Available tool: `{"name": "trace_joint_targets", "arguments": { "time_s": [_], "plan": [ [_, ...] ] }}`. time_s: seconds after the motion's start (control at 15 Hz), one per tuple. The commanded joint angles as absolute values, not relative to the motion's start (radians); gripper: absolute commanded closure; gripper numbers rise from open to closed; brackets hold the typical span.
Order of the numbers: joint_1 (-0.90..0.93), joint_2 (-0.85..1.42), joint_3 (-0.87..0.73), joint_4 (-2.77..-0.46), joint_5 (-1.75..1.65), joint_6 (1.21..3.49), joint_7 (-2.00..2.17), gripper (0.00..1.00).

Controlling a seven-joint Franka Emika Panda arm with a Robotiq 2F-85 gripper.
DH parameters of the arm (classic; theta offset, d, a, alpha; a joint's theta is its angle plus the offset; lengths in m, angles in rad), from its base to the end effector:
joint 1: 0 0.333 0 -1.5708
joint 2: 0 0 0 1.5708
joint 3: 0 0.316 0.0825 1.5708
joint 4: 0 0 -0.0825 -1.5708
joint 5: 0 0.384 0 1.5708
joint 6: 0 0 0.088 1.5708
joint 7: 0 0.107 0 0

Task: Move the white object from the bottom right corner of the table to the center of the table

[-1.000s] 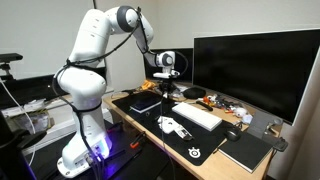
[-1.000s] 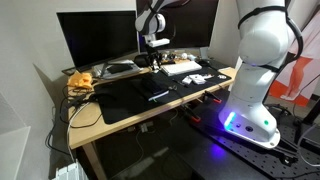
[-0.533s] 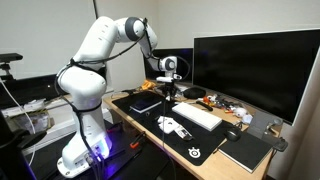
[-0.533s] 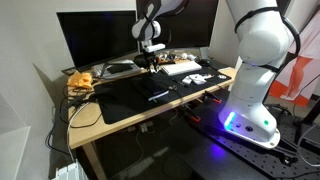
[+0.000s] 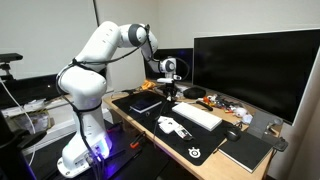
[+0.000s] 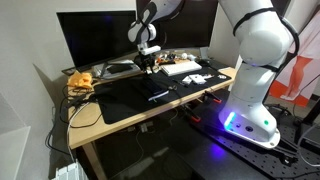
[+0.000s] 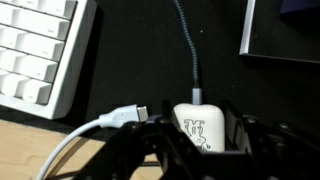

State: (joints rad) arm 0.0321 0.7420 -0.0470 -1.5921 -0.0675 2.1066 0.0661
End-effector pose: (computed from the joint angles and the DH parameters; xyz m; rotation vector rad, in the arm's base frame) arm 0.6706 -0.0097 0.1809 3.0295 -0.0472 -0.3421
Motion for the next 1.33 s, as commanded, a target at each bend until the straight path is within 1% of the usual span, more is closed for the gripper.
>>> {"name": "trace_joint_targets", "arguments": {
  "time_s": [0.0, 0.73, 0.8, 0.87, 0.93, 1.0, 1.13, 1.2, 1.27],
  "plan": [
    [0.057, 0.778, -0.061, -1.529, -0.094, 2.066, 0.115, 0.74],
    [0.060, 0.813, -0.061, -1.477, -0.091, 2.020, 0.122, 0.74],
    [0.059, 0.814, -0.061, -1.474, -0.090, 2.017, 0.121, 0.70],
    [0.058, 0.814, -0.060, -1.473, -0.089, 2.014, 0.120, 0.37],
    [0.057, 0.814, -0.060, -1.472, -0.088, 2.012, 0.119, 0.24],
    [0.057, 0.815, -0.060, -1.470, -0.088, 2.011, 0.119, 0.16],
    [0.055, 0.810, -0.060, -1.475, -0.087, 2.013, 0.116, 0.04],
    [0.055, 0.804, -0.059, -1.481, -0.086, 2.016, 0.114, 0.00],
    [0.054, 0.797, -0.058, -1.487, -0.086, 2.019, 0.111, 0.00]
  ]
}}
